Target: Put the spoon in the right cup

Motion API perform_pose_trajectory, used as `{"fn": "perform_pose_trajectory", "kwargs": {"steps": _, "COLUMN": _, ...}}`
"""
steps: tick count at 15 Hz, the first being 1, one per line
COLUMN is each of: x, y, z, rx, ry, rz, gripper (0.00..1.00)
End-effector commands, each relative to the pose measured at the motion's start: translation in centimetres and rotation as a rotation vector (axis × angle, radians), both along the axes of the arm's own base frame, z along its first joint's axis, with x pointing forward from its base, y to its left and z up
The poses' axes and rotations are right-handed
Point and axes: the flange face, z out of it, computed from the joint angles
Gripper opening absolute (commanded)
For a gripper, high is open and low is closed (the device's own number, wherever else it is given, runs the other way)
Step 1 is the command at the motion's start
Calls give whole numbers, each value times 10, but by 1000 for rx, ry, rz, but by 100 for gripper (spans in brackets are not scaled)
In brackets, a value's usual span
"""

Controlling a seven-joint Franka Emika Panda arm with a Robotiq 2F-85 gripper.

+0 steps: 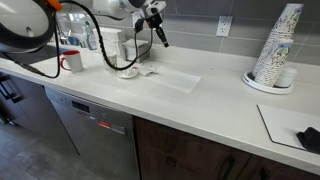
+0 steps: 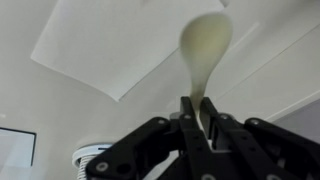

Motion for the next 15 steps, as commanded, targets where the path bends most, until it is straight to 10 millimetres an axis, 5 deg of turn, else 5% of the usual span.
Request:
{"fn": "perform_pose_trajectory", "kwargs": {"steps": 1, "x": -6, "y": 23, "z": 19, "rx": -11, "ry": 48, "rz": 74, "gripper": 3}}
{"fn": "perform_pose_trajectory", "kwargs": {"steps": 7, "x": -15, "y": 42, "z": 44, "rx": 75, "ry": 113, "rz": 277, "gripper": 3}}
{"fn": "perform_pose_trajectory", "kwargs": {"steps": 8, "x": -7, "y": 43, "z": 37, "rx": 6, "ry": 71, "rz": 211, "gripper": 14}}
{"fn": "perform_pose_trajectory", "kwargs": {"steps": 13, "x": -11, "y": 43, "z": 46, "rx": 41, "ry": 83, "rz": 262, "gripper": 14}}
{"fn": "perform_pose_trajectory", "kwargs": {"steps": 14, "x": -11, "y": 44, "z": 45, "rx": 42, "ry": 84, "rz": 262, "gripper": 3}}
{"fn": "perform_pose_trajectory", "kwargs": {"steps": 15, "x": -12, "y": 51, "z": 44, "rx": 83, "ry": 97, "rz": 285, "gripper": 3}}
